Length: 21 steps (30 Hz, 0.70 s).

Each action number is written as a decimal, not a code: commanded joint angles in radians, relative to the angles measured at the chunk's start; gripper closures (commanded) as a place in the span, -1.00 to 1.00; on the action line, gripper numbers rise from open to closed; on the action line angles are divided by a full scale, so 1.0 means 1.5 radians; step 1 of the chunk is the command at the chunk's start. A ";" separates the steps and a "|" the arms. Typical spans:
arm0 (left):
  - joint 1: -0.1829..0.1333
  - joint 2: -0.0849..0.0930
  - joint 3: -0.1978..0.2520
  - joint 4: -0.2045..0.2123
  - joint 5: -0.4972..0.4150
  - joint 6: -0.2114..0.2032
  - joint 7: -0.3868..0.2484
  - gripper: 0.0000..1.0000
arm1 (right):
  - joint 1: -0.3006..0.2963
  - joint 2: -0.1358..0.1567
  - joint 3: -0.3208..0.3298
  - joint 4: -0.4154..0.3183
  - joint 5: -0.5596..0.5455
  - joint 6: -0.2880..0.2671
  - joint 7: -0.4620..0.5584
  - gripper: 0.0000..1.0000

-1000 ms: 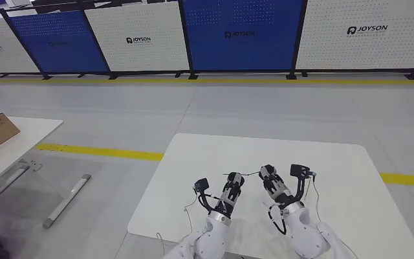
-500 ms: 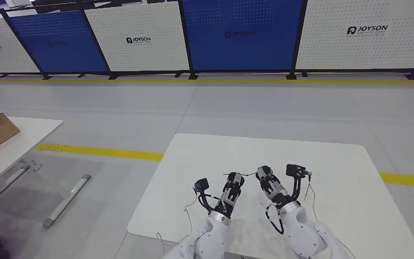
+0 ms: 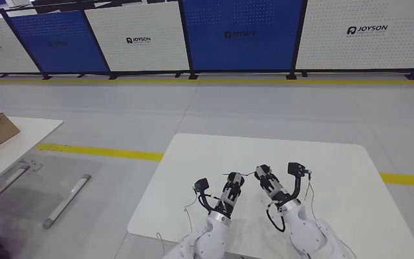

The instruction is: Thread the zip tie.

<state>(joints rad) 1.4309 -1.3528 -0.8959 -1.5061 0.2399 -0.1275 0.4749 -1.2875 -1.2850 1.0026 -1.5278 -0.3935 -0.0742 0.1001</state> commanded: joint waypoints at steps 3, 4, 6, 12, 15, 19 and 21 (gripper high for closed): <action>0.005 -0.002 0.000 -0.011 -0.021 -0.017 -0.025 1.00 | 0.001 -0.002 0.002 0.002 0.000 -0.004 0.008 1.00; 0.006 -0.002 -0.001 -0.017 -0.035 -0.025 -0.032 1.00 | 0.001 -0.002 0.002 0.002 -0.001 -0.006 0.010 1.00; 0.012 -0.002 -0.004 -0.027 -0.061 -0.041 -0.059 1.00 | 0.001 -0.002 0.004 0.002 0.001 -0.012 0.014 1.00; 0.016 -0.004 -0.016 -0.033 -0.046 -0.035 -0.039 1.00 | -0.013 0.000 0.025 -0.013 0.015 -0.040 0.023 1.00; 0.010 -0.007 -0.014 -0.021 -0.015 -0.026 0.000 1.00 | -0.018 0.000 0.033 -0.015 0.011 -0.038 0.019 1.00; 0.006 -0.012 -0.007 -0.011 -0.018 -0.025 0.000 1.00 | -0.019 0.000 0.039 -0.016 0.016 -0.042 0.025 1.00; 0.005 -0.013 -0.005 -0.010 -0.018 -0.027 -0.008 1.00 | -0.018 0.000 0.042 -0.016 0.019 -0.046 0.033 1.00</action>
<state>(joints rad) 1.4392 -1.3719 -0.9046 -1.5216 0.2125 -0.1656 0.4705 -1.3152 -1.2854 1.0634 -1.5514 -0.3670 -0.1400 0.1432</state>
